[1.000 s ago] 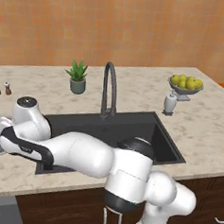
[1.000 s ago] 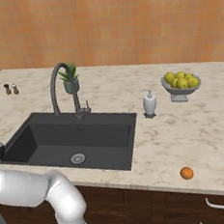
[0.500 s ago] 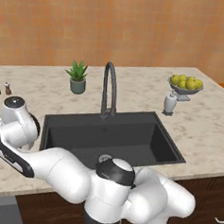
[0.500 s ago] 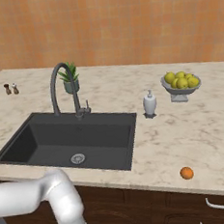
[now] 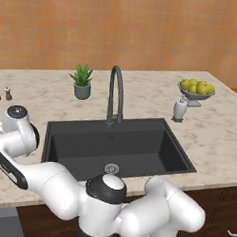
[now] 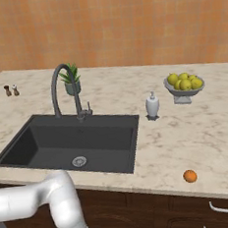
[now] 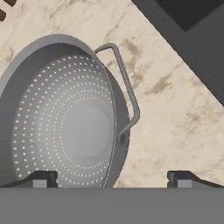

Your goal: Put the colander in the sink, put the tangerine in the colander, and turn on the sink faucet and pour water over the colander.

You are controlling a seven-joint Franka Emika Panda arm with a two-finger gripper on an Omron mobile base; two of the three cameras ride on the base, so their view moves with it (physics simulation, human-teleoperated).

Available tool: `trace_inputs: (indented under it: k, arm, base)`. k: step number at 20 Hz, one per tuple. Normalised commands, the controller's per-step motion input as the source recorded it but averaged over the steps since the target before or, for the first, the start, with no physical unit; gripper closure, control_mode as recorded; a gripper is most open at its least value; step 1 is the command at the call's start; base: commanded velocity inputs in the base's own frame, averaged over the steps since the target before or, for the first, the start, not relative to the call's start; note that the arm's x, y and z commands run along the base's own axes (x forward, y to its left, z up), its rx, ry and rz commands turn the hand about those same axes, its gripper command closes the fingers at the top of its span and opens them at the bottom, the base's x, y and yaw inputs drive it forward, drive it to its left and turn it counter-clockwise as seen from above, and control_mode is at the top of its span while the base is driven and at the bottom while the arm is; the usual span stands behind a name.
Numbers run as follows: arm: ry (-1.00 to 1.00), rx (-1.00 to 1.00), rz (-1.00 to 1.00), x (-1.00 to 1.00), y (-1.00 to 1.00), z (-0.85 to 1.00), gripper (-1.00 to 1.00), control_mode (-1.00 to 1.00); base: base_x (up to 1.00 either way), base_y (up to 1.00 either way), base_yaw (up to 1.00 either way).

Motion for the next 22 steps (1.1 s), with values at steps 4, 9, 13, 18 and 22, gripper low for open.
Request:
trace_inputs:
  k: [4, 9, 13, 18, 22]
  arm:
    - [0.06, 0.00, -0.20, 0.20, 0.50, -0.05, -1.00, -1.00]
    - [0.14, 0.00, -0.15, 0.47, 0.16, -0.14, -1.00, -1.00]
    - [0.35, 0.00, -0.15, 0.44, 0.00, -0.49, -1.00, -1.00]
    - [0.31, 0.00, -0.15, 0.39, 0.13, -0.55, -1.00, -1.00]
    - [0.16, 0.00, -0.20, 0.01, 0.08, -0.39, 1.00, -1.00]
  base:
    - [0.00, 0.00, 0.00]
    - [0.00, 0.00, 0.00]
    - [0.00, 0.00, 0.00]
    - [0.00, 0.00, 0.00]
    - [0.00, 0.00, 0.00]
